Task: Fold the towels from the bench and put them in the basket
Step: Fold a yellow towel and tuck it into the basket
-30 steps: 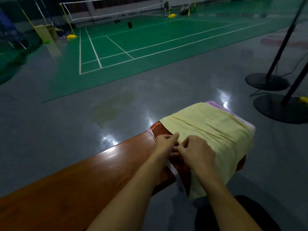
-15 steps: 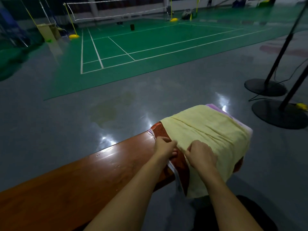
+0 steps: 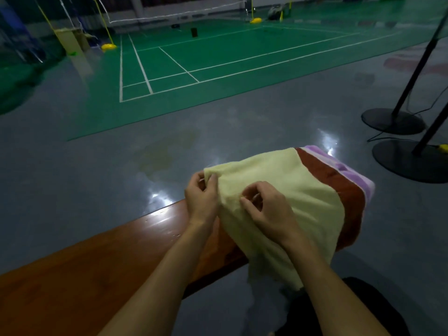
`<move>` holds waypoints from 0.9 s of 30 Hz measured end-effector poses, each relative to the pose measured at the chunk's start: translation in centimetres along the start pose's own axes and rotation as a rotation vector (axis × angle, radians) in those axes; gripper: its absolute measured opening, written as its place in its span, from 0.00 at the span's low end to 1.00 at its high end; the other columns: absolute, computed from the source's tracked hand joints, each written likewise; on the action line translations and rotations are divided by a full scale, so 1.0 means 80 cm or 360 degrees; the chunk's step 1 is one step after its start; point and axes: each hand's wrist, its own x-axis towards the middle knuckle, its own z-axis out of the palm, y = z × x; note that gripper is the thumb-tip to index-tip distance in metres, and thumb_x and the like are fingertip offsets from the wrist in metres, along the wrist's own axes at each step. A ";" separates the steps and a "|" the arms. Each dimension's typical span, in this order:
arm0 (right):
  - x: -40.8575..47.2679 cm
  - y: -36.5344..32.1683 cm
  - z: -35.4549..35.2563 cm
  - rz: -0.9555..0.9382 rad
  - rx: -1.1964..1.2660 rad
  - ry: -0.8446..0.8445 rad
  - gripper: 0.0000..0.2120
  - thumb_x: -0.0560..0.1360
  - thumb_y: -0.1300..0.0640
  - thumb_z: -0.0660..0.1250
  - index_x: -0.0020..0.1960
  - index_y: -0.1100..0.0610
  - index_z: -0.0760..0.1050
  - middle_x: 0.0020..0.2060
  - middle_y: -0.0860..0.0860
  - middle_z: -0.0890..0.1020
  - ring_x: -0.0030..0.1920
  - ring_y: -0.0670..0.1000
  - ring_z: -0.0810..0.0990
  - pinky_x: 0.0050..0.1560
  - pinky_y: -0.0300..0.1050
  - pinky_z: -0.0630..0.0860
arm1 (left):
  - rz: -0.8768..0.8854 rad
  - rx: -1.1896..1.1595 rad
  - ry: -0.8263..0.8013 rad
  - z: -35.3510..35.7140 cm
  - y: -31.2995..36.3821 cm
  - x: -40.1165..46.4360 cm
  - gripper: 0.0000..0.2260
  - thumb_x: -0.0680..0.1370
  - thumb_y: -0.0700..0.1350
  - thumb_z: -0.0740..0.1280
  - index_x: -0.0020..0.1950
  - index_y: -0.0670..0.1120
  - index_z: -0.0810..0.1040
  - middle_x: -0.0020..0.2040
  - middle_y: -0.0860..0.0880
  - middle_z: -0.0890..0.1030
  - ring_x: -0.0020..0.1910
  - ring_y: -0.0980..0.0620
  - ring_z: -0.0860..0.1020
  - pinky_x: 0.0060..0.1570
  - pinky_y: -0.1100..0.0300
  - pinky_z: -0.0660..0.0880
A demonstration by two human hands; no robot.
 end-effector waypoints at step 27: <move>-0.025 -0.178 0.322 -0.0310 -0.0677 -0.1200 0.37 0.81 0.27 0.48 0.85 0.41 0.47 0.85 0.51 0.45 0.84 0.60 0.37 0.82 0.64 0.36 | -0.0414 0.0527 0.0949 -0.483 -0.076 -0.028 0.13 0.81 0.36 0.68 0.62 0.51 0.78 0.56 0.52 0.81 0.58 0.47 0.81 0.56 0.48 0.82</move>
